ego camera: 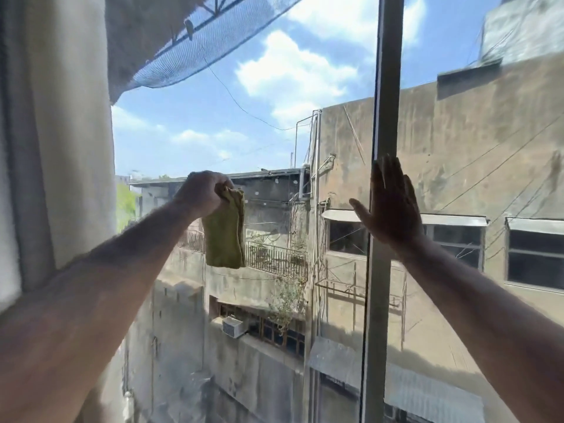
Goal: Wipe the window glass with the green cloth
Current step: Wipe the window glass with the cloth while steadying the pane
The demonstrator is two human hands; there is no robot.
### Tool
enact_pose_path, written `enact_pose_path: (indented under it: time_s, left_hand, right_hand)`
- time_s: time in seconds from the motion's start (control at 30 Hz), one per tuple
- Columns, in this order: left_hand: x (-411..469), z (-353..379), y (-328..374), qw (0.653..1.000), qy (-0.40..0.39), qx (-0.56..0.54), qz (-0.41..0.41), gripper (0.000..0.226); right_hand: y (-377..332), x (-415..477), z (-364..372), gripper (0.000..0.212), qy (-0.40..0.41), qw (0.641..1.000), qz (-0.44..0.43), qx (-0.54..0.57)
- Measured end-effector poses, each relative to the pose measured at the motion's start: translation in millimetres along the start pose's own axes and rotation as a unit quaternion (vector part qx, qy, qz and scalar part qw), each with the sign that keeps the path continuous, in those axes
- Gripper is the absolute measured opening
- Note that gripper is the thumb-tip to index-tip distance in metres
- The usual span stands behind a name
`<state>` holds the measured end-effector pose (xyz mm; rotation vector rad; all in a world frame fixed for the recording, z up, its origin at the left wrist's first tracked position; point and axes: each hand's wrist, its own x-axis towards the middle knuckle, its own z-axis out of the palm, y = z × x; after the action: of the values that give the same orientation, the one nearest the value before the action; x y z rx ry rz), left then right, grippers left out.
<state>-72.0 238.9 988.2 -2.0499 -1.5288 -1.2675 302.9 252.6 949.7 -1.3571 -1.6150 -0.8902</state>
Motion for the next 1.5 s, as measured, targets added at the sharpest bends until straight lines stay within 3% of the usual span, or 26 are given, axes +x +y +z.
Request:
enact_pose_path:
  time_s: [0.1, 0.23, 0.43, 0.47, 0.57, 0.7, 0.8, 0.97, 1.07, 1.13, 1.23, 1.37, 1.43, 1.5]
  left_hand:
    - [17, 18, -8, 0.998, 0.060, 0.028, 0.000, 0.038]
    - [23, 48, -18, 0.967, 0.190, 0.168, 0.029, 0.033]
    - [7, 123, -45, 0.943, 0.303, 0.121, 0.064, 0.018]
    - [2, 139, -47, 0.941, 0.312, 0.117, 0.066, 0.024]
    - [-14, 182, -48, 0.955, 0.277, 0.078, 0.072, 0.056]
    - [2, 201, -29, 0.945, 0.322, 0.045, 0.033, 0.055]
    - [40, 196, 24, 0.940, 0.338, 0.047, 0.030, 0.055]
    - [52, 237, 114, 0.929, 0.297, 0.085, 0.201, 0.053]
    - [7, 257, 87, 0.927, 0.260, 0.100, 0.252, 0.054]
    - [-14, 249, 44, 0.931, 0.258, 0.123, 0.227, 0.056]
    - [-4, 212, -2, 0.935, 0.298, 0.156, 0.111, 0.056]
    - [53, 169, 25, 0.930, 0.357, 0.083, -0.018, 0.054]
    - [64, 177, 51, 0.930, 0.358, 0.081, 0.007, 0.053]
    - [53, 202, 71, 0.932, 0.335, 0.102, 0.092, 0.053]
  right_hand:
    - [16, -1, 29, 0.100, 0.009, 1.000, 0.000, -0.004]
    - [29, -7, 60, 0.097, 0.067, 0.995, -0.026, -0.067]
    - [37, -1, 89, 0.086, 0.140, 0.989, -0.017, -0.049]
    - [39, 0, 93, 0.084, 0.150, 0.987, -0.018, -0.048]
    - [43, 3, 101, 0.082, 0.173, 0.984, -0.024, -0.044]
    - [46, 5, 107, 0.081, 0.188, 0.981, -0.030, -0.037]
    - [47, 5, 106, 0.079, 0.193, 0.980, -0.036, -0.041]
    - [46, 4, 103, 0.070, 0.198, 0.979, -0.032, -0.033]
    - [44, 2, 99, 0.068, 0.193, 0.980, -0.034, -0.031]
    - [43, 1, 98, 0.069, 0.193, 0.980, -0.035, -0.028]
    - [43, 1, 98, 0.071, 0.191, 0.981, -0.031, -0.027]
    - [45, 2, 101, 0.072, 0.193, 0.980, -0.032, -0.031]
    - [46, 3, 102, 0.071, 0.198, 0.979, -0.033, -0.028]
    - [46, 4, 102, 0.071, 0.201, 0.979, -0.033, -0.026]
